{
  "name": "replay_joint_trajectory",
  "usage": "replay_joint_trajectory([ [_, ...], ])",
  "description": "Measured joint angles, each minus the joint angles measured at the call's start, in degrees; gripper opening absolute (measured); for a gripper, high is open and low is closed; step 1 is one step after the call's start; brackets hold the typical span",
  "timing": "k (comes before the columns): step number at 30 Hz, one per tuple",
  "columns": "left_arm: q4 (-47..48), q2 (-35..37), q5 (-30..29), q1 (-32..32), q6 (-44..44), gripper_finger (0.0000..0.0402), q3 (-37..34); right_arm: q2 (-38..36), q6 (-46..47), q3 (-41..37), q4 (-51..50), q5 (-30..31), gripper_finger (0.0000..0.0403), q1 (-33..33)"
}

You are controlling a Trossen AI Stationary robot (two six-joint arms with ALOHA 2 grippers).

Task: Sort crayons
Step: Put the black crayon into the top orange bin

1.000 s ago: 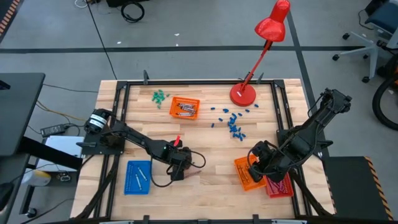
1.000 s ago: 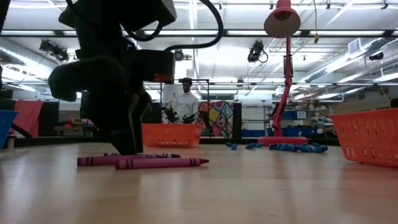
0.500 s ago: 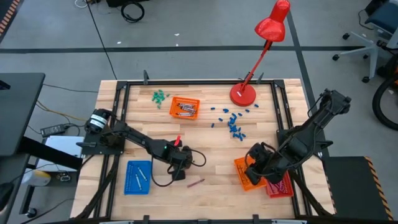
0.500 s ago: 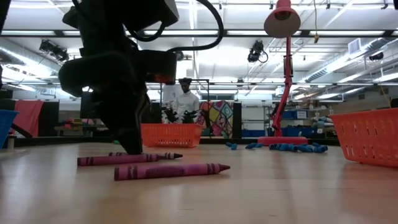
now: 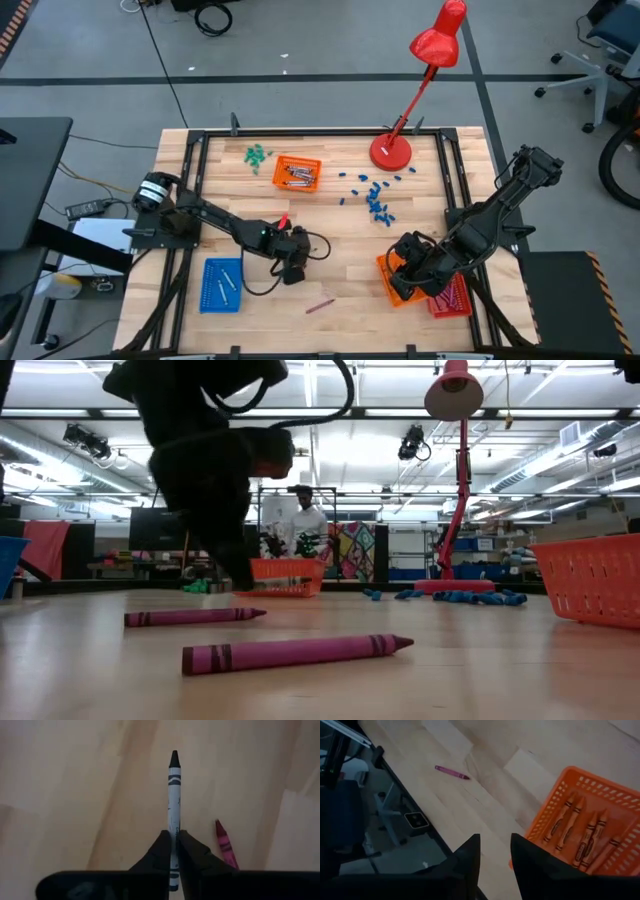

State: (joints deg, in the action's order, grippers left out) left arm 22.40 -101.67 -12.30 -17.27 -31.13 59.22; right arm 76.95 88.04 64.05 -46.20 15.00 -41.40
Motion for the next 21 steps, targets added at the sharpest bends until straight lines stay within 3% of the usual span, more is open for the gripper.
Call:
replay_joint_trajectory([
  [8, -2.0, 4.6, -4.6, 4.8, -6.4, 0.0019, 0.1, 0.1, -1.3, 0.0, 1.4, 1.5, 0.0113, 0.0],
  [11, -1.3, 7.0, -6.4, 8.1, -8.7, 0.0019, 0.1, 1.6, -6.1, 0.0, 4.9, 1.7, 0.0113, 0.4],
  [21, -8.2, 11.2, -10.8, 17.9, -27.4, 0.0019, 0.1, 8.6, -14.5, 0.0, 10.1, -5.7, 0.0113, 5.3],
])
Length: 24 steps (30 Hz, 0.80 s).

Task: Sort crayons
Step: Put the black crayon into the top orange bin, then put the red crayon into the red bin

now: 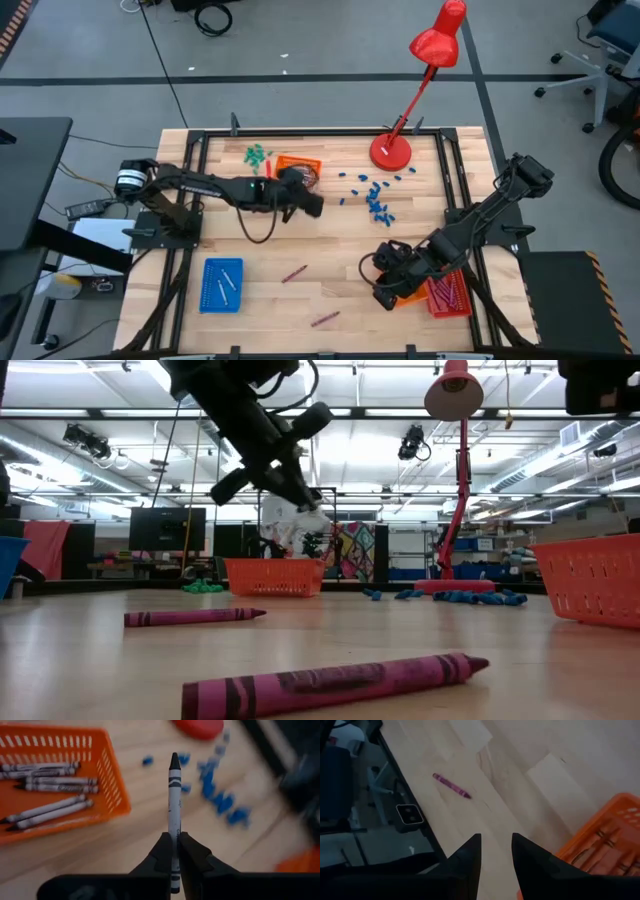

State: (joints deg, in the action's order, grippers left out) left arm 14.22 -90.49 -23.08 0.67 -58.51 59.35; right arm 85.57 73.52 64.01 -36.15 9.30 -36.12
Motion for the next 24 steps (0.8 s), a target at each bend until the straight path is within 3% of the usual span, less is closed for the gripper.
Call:
replay_joint_trajectory([
  [12, 0.1, -2.5, -14.8, 5.5, -40.7, 0.0038, 0.0, -5.2, -6.5, 0.0, -1.4, 5.4, 0.0113, 1.2],
  [17, -0.7, -6.1, -13.6, 6.8, -50.8, 0.005, 0.0, -7.2, -9.1, 0.0, -3.1, 6.2, 0.0113, 1.3],
  [24, 1.0, -7.4, -18.9, 6.2, -55.3, 0.0135, 0.0, -7.3, -11.9, 0.0, -5.0, 4.1, 0.0113, 0.2],
])
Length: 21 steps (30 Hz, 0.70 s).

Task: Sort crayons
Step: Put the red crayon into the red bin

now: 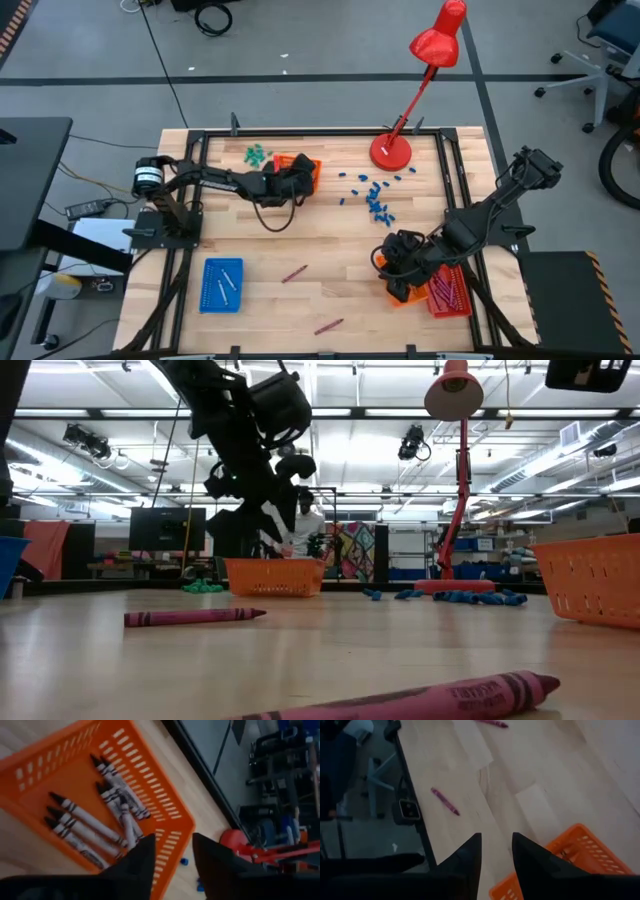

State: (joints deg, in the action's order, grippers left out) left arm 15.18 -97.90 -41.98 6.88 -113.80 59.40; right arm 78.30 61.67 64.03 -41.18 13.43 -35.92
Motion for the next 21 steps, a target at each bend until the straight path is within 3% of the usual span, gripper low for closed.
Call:
replay_joint_trajectory([
  [4, -2.4, 0.2, -0.4, -0.2, 6.4, 0.0182, 0.0, 0.0, -2.6, 0.0, 0.0, -0.2, 0.0113, -0.3],
  [12, -5.8, 3.3, 2.7, -5.8, 44.5, 0.0198, 0.9, 0.2, -12.5, 0.0, 1.8, -2.2, 0.0113, 0.1],
  [17, -4.5, 5.9, 10.5, -11.9, 66.2, 0.0192, 1.0, 2.7, -18.4, 0.0, 7.5, -2.0, 0.0113, 0.8],
  [21, -2.5, 7.5, 17.6, -17.7, 74.2, 0.0192, 1.0, 8.2, -23.0, 0.0, 16.3, -5.1, 0.0113, 0.9],
])
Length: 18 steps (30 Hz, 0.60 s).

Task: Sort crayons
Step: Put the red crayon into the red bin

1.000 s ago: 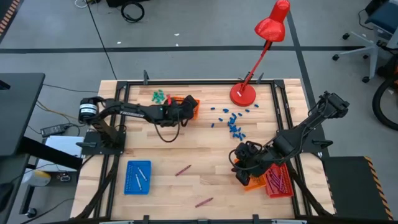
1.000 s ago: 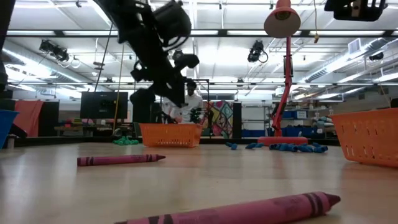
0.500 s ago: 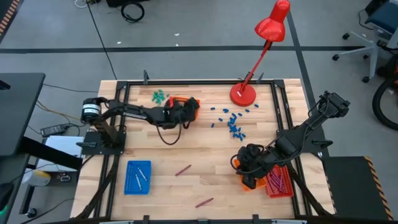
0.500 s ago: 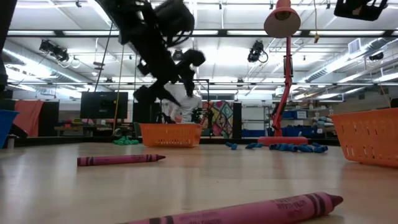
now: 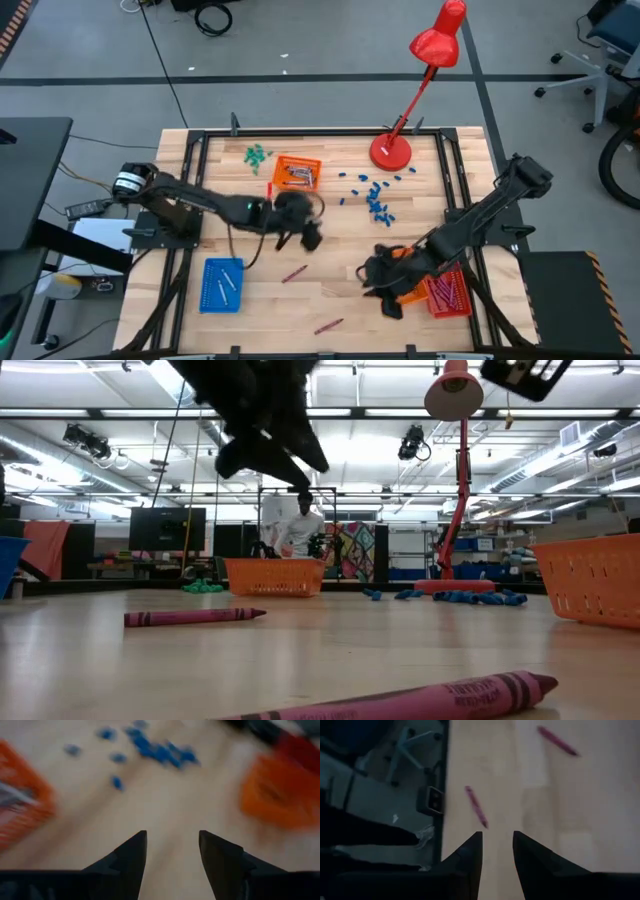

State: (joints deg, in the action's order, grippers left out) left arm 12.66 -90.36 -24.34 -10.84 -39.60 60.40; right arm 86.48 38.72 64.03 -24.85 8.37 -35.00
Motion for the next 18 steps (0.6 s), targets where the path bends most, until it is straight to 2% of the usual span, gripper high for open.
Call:
replay_joint_trajectory([
  [5, 3.9, 0.1, 4.5, -8.0, 0.4, 0.0192, 0.0, 7.9, -6.9, 0.0, 13.1, -5.0, 0.0113, 0.0],
  [10, 10.1, 0.0, 4.7, -15.4, -3.6, 0.0192, 0.0, 14.6, -12.0, 0.0, 22.0, -6.5, 0.0113, -0.4],
  [18, 20.4, 0.0, 4.7, -22.6, -9.3, 0.0192, 0.0, 23.9, -16.3, 4.1, 24.1, -6.9, 0.0115, -0.5],
])
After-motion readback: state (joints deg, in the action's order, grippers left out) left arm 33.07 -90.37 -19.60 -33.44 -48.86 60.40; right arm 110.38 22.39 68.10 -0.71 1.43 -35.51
